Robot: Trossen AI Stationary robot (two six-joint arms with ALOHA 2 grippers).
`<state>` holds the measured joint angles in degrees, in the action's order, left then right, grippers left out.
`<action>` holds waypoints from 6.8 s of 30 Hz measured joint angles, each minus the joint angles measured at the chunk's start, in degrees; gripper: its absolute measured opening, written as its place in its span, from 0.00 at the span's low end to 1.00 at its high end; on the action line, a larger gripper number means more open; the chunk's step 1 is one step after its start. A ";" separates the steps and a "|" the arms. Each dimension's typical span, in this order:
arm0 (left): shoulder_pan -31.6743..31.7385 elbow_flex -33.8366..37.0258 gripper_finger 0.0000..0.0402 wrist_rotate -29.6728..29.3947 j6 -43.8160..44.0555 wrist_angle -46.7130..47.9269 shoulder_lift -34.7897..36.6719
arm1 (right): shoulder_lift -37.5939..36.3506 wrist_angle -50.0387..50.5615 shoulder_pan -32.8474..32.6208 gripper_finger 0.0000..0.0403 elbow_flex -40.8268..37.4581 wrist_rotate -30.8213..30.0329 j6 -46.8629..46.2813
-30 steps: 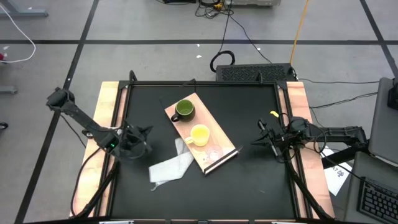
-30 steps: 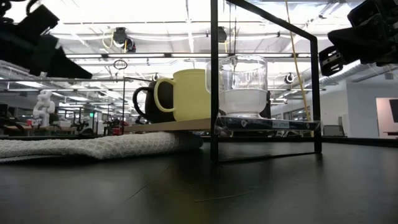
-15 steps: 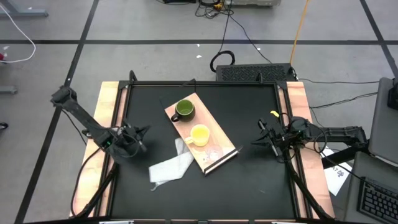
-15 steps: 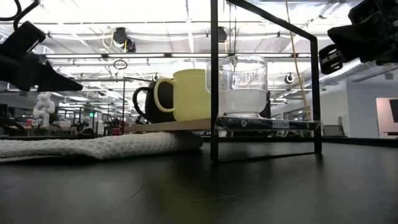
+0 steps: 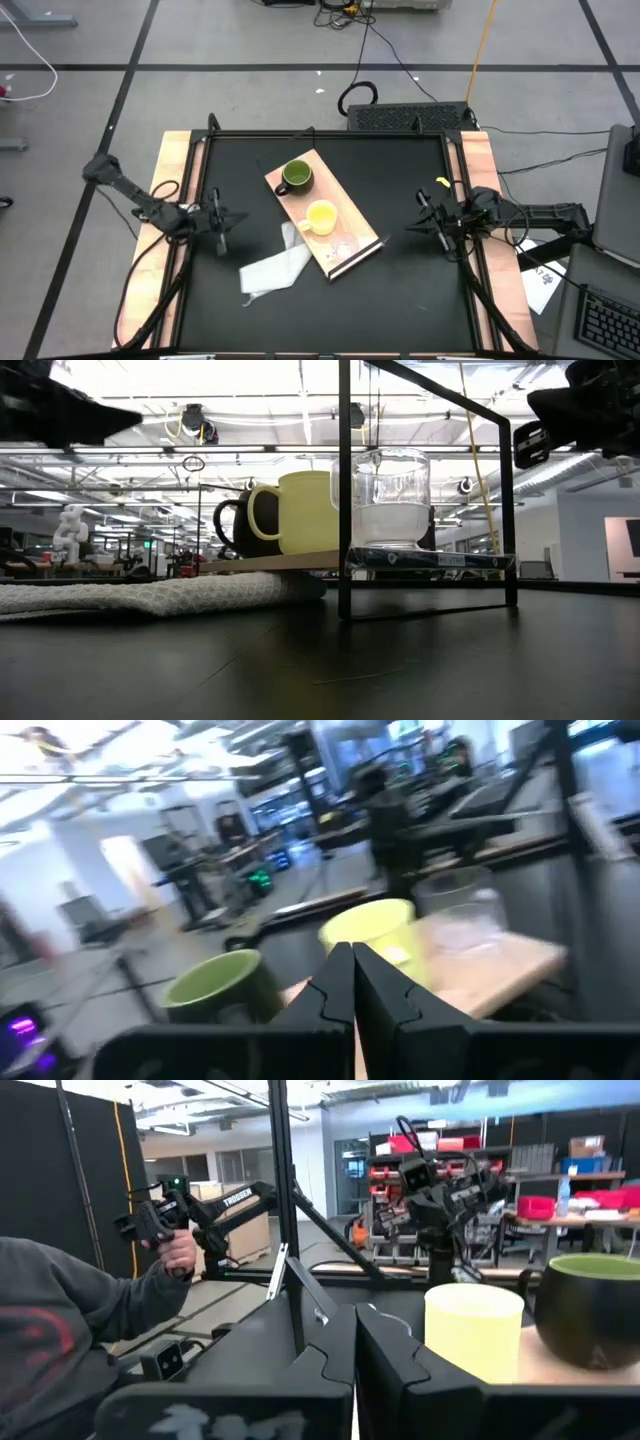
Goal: Stack small to large cups/mugs on shelf
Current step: Return to Home Position
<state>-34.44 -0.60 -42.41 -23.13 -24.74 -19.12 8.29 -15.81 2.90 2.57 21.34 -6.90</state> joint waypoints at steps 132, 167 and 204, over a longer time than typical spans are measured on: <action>45.99 -0.03 0.08 52.36 19.33 11.25 1.89 | 7.02 -2.72 4.15 0.00 3.32 -0.22 -2.91; 45.98 -0.02 0.08 52.36 19.34 11.25 1.89 | 7.02 -2.72 4.15 0.00 3.32 -0.22 -2.93; 45.97 -0.02 0.08 52.36 19.34 11.25 1.89 | 7.01 -2.69 4.15 0.00 3.30 -0.22 -2.92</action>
<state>11.53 -0.62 9.96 -3.79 -13.50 -17.23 15.30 -18.50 7.05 5.87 21.12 -9.82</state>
